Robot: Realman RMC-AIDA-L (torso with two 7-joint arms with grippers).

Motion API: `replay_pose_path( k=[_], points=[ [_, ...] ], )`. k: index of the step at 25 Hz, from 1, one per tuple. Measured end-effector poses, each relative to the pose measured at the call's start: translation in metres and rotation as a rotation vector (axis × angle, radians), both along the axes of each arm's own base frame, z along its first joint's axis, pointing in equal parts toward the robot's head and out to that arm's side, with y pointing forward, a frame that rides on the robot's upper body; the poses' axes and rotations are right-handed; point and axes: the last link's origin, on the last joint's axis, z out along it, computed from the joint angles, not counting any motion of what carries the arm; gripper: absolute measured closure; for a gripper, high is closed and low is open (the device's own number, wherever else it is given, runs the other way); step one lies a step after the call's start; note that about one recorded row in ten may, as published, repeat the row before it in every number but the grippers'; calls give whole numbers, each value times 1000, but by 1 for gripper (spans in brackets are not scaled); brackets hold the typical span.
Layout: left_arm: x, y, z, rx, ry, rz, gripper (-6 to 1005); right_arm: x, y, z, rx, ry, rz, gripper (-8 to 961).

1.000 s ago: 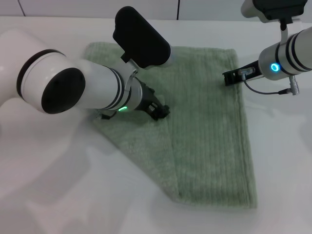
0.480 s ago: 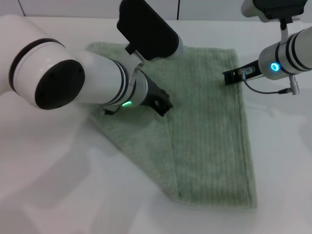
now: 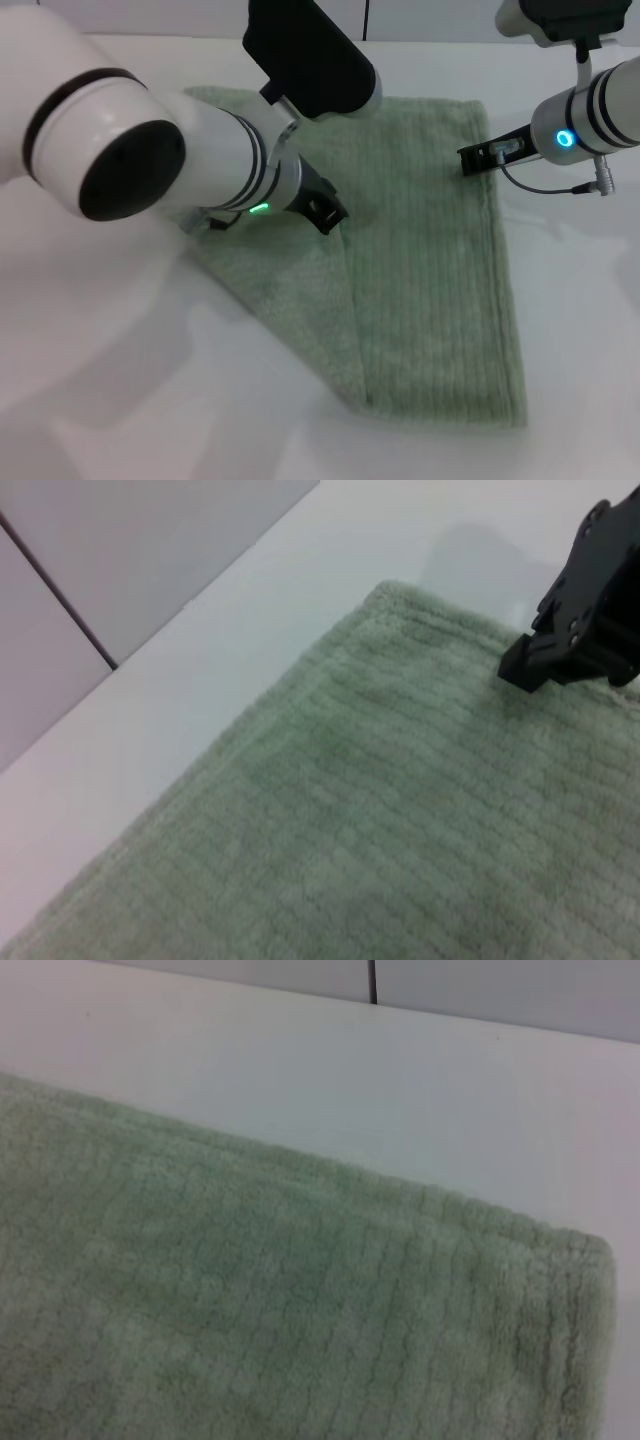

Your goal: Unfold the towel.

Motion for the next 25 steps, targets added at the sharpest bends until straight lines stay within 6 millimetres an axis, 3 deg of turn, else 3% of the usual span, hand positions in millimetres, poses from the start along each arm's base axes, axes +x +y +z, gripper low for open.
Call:
replay_pose_path(
  k=[7, 24, 25],
  points=[
    [0, 1, -6, 2, -34, -17, 981, 1, -1, 0, -5, -1, -4, 907],
    [-19, 10, -18, 1, 1, 4, 314, -1, -1, 0, -6, 1, -2, 900],
    [-19, 10, -18, 1, 1, 4, 228, -1, -1, 0, -6, 1, -2, 899]
  ],
)
